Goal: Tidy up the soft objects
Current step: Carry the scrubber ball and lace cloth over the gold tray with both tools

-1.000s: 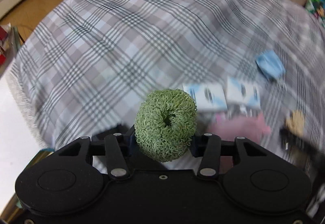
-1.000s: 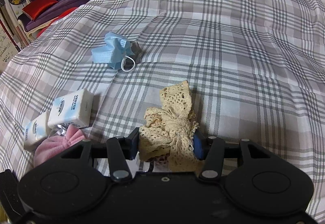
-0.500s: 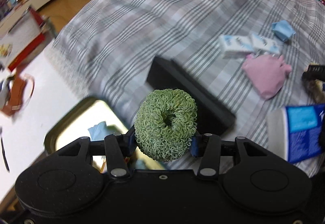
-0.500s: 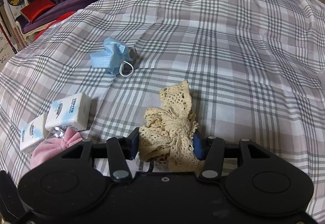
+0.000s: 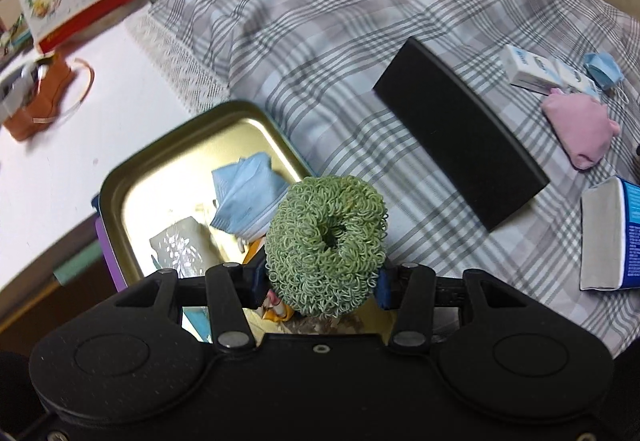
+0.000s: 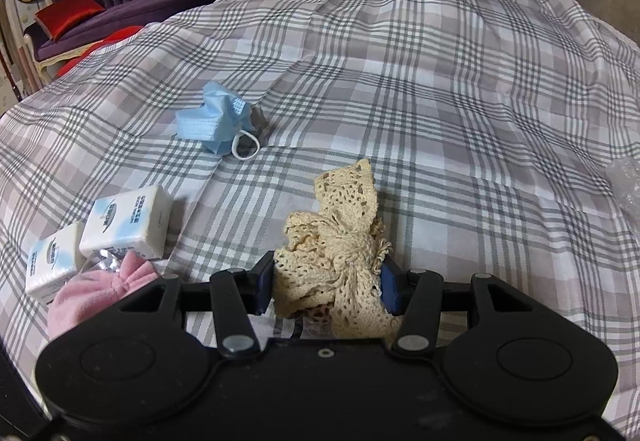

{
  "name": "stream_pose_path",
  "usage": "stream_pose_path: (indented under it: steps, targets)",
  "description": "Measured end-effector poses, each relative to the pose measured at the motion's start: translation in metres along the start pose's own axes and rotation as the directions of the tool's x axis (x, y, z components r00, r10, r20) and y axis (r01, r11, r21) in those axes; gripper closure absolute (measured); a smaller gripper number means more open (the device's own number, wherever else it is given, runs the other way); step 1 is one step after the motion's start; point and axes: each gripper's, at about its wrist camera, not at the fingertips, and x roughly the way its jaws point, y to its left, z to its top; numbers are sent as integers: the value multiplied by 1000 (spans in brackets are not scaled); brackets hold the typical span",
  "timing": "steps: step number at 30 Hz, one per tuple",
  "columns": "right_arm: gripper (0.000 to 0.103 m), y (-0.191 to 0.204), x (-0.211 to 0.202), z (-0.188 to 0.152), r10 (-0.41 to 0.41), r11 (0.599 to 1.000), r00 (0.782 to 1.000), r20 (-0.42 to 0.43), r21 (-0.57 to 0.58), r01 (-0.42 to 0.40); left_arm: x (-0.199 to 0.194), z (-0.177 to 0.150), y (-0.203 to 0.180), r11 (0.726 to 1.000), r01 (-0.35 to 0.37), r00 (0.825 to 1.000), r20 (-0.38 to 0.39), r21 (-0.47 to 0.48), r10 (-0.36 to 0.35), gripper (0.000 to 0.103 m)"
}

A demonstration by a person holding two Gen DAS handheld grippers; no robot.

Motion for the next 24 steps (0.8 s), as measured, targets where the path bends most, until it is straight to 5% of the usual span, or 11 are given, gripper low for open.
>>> stream_pose_path:
  steps: [5,11,19,24]
  targets:
    - [52,1,-10,2,-48,999,998,36,-9,48,9,-5,14,999,8,1000,-20,-36,-9,55]
    - [52,-3,-41,16,-15,1000,996,83,-14,16,12,-7,24,997,18,999,-37,-73,-21,55]
    - [52,-11,-114,43,140,988,986,93,-79,-133,16,-5,25,997,13,999,-47,-81,-16,55]
    - [52,10,-162,28,259,945,965,43,-218,-244,19,-4,30,995,-2,998,-56,-98,-4,55]
